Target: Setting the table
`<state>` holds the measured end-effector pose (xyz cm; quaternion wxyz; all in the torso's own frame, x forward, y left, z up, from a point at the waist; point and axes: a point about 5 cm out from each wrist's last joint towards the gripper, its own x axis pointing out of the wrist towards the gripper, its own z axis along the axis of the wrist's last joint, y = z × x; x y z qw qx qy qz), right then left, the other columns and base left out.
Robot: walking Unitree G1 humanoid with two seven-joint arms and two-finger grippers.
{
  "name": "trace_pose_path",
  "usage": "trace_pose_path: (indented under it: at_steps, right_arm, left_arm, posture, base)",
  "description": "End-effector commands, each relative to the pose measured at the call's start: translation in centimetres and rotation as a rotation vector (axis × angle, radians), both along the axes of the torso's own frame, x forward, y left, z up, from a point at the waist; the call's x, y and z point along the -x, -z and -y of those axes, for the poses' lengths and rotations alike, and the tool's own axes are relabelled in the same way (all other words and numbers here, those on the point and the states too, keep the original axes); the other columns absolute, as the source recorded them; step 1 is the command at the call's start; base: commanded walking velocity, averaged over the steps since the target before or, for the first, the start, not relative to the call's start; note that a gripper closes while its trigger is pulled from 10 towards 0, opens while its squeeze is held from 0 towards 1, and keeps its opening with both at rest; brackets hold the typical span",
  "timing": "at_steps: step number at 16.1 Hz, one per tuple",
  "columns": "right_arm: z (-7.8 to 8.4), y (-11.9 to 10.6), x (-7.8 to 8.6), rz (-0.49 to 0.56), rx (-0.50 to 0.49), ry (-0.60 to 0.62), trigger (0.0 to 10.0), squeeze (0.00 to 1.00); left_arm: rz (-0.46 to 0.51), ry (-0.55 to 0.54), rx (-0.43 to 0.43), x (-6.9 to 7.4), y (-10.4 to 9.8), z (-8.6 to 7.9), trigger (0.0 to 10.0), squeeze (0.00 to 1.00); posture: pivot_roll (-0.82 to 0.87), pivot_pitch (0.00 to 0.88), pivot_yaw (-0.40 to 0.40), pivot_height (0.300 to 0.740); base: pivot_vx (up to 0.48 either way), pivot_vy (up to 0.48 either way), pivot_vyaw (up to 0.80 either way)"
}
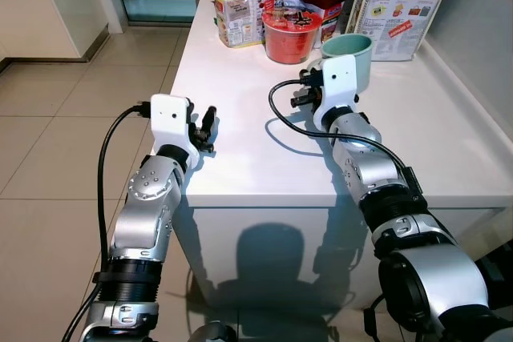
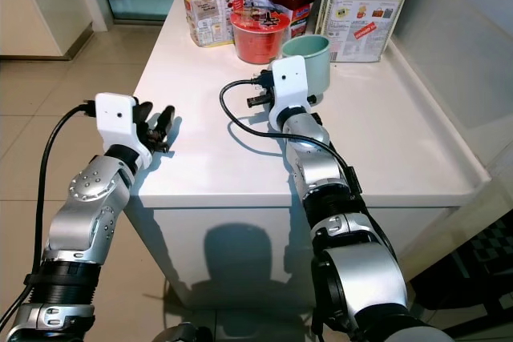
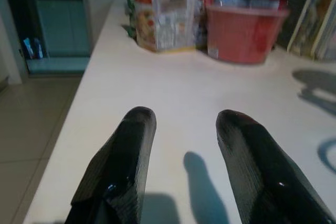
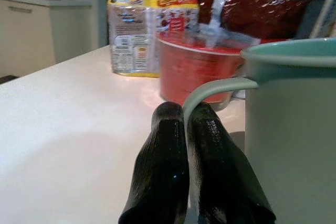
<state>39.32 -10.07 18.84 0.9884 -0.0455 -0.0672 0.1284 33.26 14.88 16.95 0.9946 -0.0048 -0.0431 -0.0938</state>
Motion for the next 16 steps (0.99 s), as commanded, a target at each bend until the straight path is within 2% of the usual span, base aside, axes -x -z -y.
trace_pose_path:
  at_steps: [1, 3, 5, 6, 9, 11, 13, 15, 16]
  right_arm:
    - [0.8, 0.4, 0.2, 0.015, 0.020, 0.026, 0.0, 0.00]
    - [2.3, 1.4, 1.3, 0.043, 0.041, 0.072, 0.0, 0.00]
    - [3.2, 1.6, 1.9, 0.068, 0.059, 0.092, 0.0, 0.00]
    - [4.0, 1.7, 2.6, 0.074, 0.052, 0.112, 0.0, 0.00]
    - [5.4, 1.8, 4.5, 0.132, 0.091, 0.142, 0.0, 0.00]
    - [4.8, 1.2, 4.9, 0.175, 0.097, 0.141, 0.0, 0.00]
    - [4.3, 1.4, 5.3, 0.168, 0.087, 0.131, 0.0, 0.00]
    - [4.4, 2.7, 6.7, 0.148, 0.067, 0.144, 0.0, 0.00]
    - [4.3, 2.6, 6.9, 0.167, 0.073, 0.136, 0.0, 0.00]
  left_arm:
    - [0.031, -0.019, 0.023, 0.3, -0.4, -0.1, 10.0, 0.00]
    - [0.057, -0.053, 0.047, 1.3, -0.4, -1.0, 10.0, 0.00]
    - [0.055, -0.073, 0.061, 2.4, -0.2, -1.8, 10.0, 0.00]
    - [0.057, -0.081, 0.067, 3.4, -0.3, -2.1, 10.0, 0.00]
    - [0.090, -0.071, 0.059, 5.4, -0.6, -2.1, 10.0, 0.00]
    - [0.117, -0.042, 0.059, 5.6, -1.0, -1.1, 10.0, 0.00]
    - [0.122, -0.045, 0.064, 5.7, -1.1, -0.8, 10.0, 0.00]
    - [0.157, -0.099, 0.083, 6.8, -0.8, -1.8, 10.0, 0.00]
    - [0.162, -0.124, 0.089, 6.9, -0.7, -2.3, 10.0, 0.00]
  posture:
    - [0.13, 0.047, 0.008, 0.740]
    - [0.10, 0.043, 0.027, 0.740]
    - [0.09, 0.041, 0.031, 0.740]
    - [0.09, 0.037, 0.032, 0.740]
    - [0.08, 0.037, 0.027, 0.740]
    - [0.08, 0.035, 0.016, 0.740]
    - [0.08, 0.035, 0.016, 0.740]
    - [0.08, 0.035, 0.011, 0.740]
    - [0.07, 0.035, 0.011, 0.740]
  base:
    - [0.000, 0.000, 0.00]
    - [0.000, 0.000, 0.00]
    - [0.000, 0.000, 0.00]
    - [0.000, 0.000, 0.00]
    - [0.000, 0.000, 0.00]
    - [0.000, 0.000, 0.00]
    - [0.000, 0.000, 0.00]
    - [0.000, 0.000, 0.00]
    - [0.000, 0.000, 0.00]
